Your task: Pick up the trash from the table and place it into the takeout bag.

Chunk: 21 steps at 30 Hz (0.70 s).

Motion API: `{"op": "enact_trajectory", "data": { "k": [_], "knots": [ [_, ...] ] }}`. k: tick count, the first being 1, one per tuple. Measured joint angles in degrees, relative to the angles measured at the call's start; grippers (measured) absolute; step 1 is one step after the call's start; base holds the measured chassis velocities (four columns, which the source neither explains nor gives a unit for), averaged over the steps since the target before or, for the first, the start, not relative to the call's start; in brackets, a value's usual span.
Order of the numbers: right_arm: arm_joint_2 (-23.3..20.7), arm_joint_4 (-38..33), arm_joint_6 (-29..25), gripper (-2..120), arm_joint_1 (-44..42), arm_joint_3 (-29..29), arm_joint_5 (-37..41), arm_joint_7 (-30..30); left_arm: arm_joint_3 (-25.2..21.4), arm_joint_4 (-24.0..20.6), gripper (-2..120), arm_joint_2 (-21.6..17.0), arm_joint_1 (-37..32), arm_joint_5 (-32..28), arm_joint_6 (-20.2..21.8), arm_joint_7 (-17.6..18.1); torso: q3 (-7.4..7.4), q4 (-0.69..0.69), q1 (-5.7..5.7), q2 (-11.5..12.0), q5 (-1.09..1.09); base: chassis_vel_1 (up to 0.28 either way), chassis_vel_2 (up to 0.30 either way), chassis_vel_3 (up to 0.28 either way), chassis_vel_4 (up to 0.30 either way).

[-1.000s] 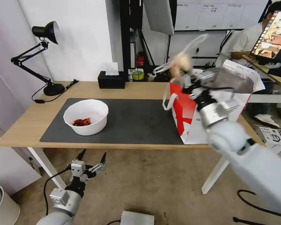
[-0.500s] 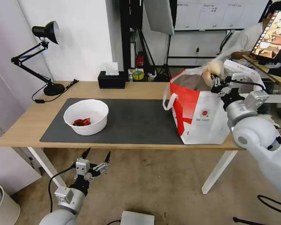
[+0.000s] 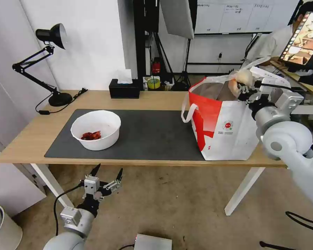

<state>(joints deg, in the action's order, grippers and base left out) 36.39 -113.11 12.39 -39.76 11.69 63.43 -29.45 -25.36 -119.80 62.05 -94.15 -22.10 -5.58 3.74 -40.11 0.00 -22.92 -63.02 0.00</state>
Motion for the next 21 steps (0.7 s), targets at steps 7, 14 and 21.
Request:
{"op": "enact_trajectory", "data": {
  "k": [7,14,21],
  "knots": [
    [0.04,-0.68,0.0,56,-0.94,0.39,-0.28,-0.45,0.17,0.29,100,-0.46,0.36,-0.11,0.0,0.1,0.0,0.0,0.0,0.0,0.0,0.0,0.0,0.0,0.0],
    [-0.24,-1.0,0.12,81,-2.14,1.14,-0.46,-0.54,0.51,0.41,100,-0.65,0.66,-0.16,0.04,0.2,0.0,0.0,0.0,0.0,0.0,0.0,0.0,0.0,0.0],
    [-0.8,-1.5,0.17,100,-2.37,1.33,-0.44,0.64,0.46,0.29,100,-0.6,0.65,-0.18,0.06,0.25,0.0,-0.01,0.0,0.0,0.0,0.0,0.0,0.0,0.0]
  ]
}}
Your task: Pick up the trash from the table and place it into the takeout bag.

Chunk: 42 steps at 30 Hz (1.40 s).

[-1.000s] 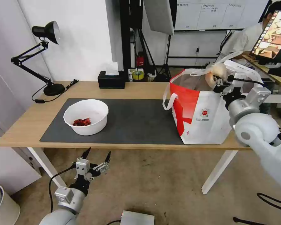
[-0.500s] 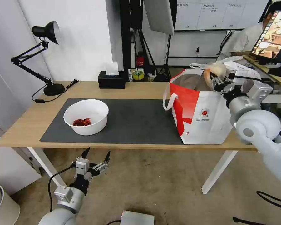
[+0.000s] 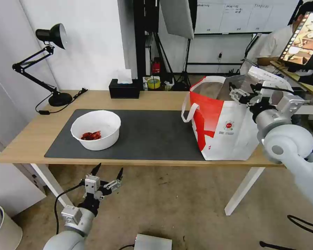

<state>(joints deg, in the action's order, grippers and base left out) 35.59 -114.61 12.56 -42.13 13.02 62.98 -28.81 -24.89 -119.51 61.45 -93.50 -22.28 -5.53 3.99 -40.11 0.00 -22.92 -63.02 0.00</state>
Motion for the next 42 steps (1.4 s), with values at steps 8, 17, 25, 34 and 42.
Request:
{"op": "enact_trajectory", "data": {
  "k": [8,17,25,34,42],
  "knots": [
    [-0.9,-2.74,-4.19,100,-1.25,0.19,-0.05,9.19,-0.42,-0.59,100,0.02,-0.55,-0.05,0.0,0.0,0.0,0.0,0.0,0.0,0.0,0.0,0.0,0.0,0.0],
    [-2.84,-8.63,-7.28,100,-6.3,0.68,0.07,20.0,-1.11,-0.99,100,0.35,-0.84,-0.11,0.0,0.0,0.0,0.0,0.0,0.0,0.0,0.0,0.0,0.0,0.0],
    [-2.3,-14.42,-7.28,100,-15.75,1.36,-4.26,21.54,-2.1,-1.44,100,0.36,-0.84,-0.89,-0.07,-0.04,0.01,0.0,0.0,0.0,0.01,0.0,0.0,0.0,0.0],
    [1.81,-14.65,-10.14,100,-31.03,4.22,-12.97,23.93,-2.15,-1.28,100,0.61,-0.9,-0.91,-0.17,-0.15,0.01,0.0,0.0,0.0,0.0,0.0,0.0,0.0,0.0],
    [6.61,-12.77,-13.96,100,-39.72,4.51,-22.86,24.24,-2.26,-1.22,100,0.34,-0.84,-1.03,-0.3,-0.17,0.01,0.0,0.0,0.0,0.01,0.0,0.0,0.0,0.0]
  ]
}}
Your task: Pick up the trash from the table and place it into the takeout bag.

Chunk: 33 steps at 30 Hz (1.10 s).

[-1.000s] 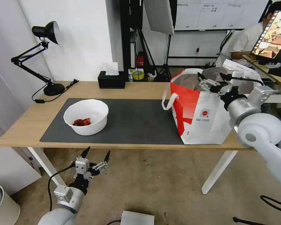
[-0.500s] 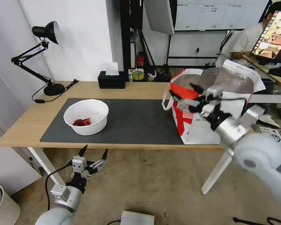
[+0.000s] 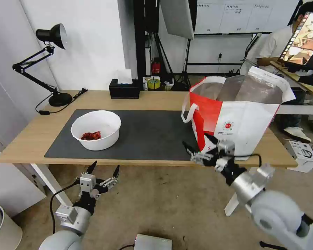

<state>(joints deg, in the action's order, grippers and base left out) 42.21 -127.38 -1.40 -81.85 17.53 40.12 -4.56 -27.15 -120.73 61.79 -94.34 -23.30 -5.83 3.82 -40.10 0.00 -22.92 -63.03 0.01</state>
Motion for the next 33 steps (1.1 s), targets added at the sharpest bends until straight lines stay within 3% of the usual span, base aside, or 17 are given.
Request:
{"op": "enact_trajectory", "data": {
  "k": [10,30,33],
  "knots": [
    [4.31,3.26,-4.16,100,-6.46,-0.61,-7.63,-1.84,0.0,0.04,100,-0.21,0.17,-0.17,-0.11,-0.1,0.0,0.0,0.0,0.0,-0.01,0.0,0.0,0.0,0.0],
    [5.79,4.88,-4.59,100,-6.71,-1.48,-8.62,-2.92,-0.38,0.7,100,-0.68,0.64,-1.25,-0.14,-0.09,0.0,0.01,0.0,0.0,0.0,0.0,0.0,0.0,0.0],
    [5.77,4.88,-4.57,100,-6.68,-1.48,-8.58,-2.93,-1.33,0.16,100,-1.98,1.84,-3.3,0.85,1.62,0.0,0.01,0.0,0.0,0.0,0.0,0.0,0.0,0.0]
  ]
}}
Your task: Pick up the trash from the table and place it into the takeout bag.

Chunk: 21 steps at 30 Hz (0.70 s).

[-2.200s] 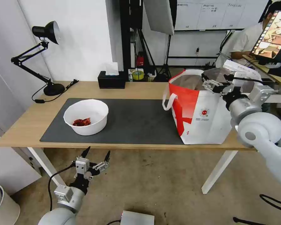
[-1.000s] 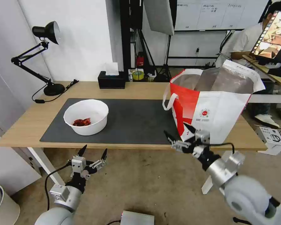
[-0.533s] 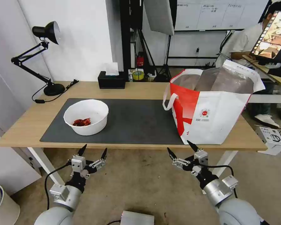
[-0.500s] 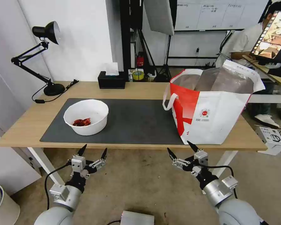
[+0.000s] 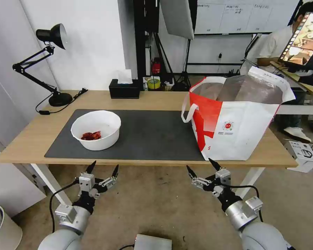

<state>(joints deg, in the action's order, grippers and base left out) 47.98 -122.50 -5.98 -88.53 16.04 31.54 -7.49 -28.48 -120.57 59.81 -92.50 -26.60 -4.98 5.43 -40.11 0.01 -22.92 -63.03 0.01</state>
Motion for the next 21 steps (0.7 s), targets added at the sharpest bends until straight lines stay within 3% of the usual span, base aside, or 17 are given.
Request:
{"op": "enact_trajectory", "data": {
  "k": [7,10,11,13,14,18,21],
  "knots": [
    [-0.02,0.0,0.05,100,0.04,0.0,0.05,-0.01,-3.77,-2.16,100,-5.46,2.98,-6.25,4.63,6.64,0.0,0.01,0.0,0.0,0.0,0.0,0.0,0.0,0.0],
    [-0.04,-0.01,0.07,100,0.06,0.0,0.08,-0.01,-4.26,-3.38,100,-10.79,6.8,-12.09,9.39,12.04,0.0,0.0,0.0,0.0,0.0,0.0,0.0,0.0,0.0],
    [-0.04,-0.01,0.07,100,0.06,0.0,0.08,-0.01,-4.26,-3.38,100,-10.79,6.8,-12.09,9.39,12.04,0.0,0.0,0.0,0.0,0.0,0.0,0.0,0.0,0.0],
    [-0.05,-0.01,0.08,100,0.06,0.0,0.09,-0.01,-3.76,-3.41,100,-13.6,9.36,-14.69,11.47,14.36,-0.01,0.0,0.0,0.0,0.0,0.0,0.0,0.0,0.0],
    [-0.06,-0.02,0.09,100,0.08,0.0,0.1,-0.01,-2.78,-2.91,100,-16.73,13.12,-17.62,13.74,16.54,0.0,-0.01,0.0,0.0,-0.01,0.0,0.0,0.0,0.0],
    [-0.07,-0.02,0.1,100,0.08,0.0,0.12,0.0,-1.08,-1.33,100,-19.37,17.92,-20.56,15.51,18.38,0.0,-0.01,0.0,0.0,0.0,0.0,0.0,0.0,0.0],
    [-0.08,-0.04,0.12,100,0.1,0.01,0.13,0.0,2.57,1.61,100,-22.99,26.58,-28.42,19.06,19.92,-0.01,-0.02,-0.01,0.0,0.0,0.0,0.0,0.0,0.0]
  ]
}}
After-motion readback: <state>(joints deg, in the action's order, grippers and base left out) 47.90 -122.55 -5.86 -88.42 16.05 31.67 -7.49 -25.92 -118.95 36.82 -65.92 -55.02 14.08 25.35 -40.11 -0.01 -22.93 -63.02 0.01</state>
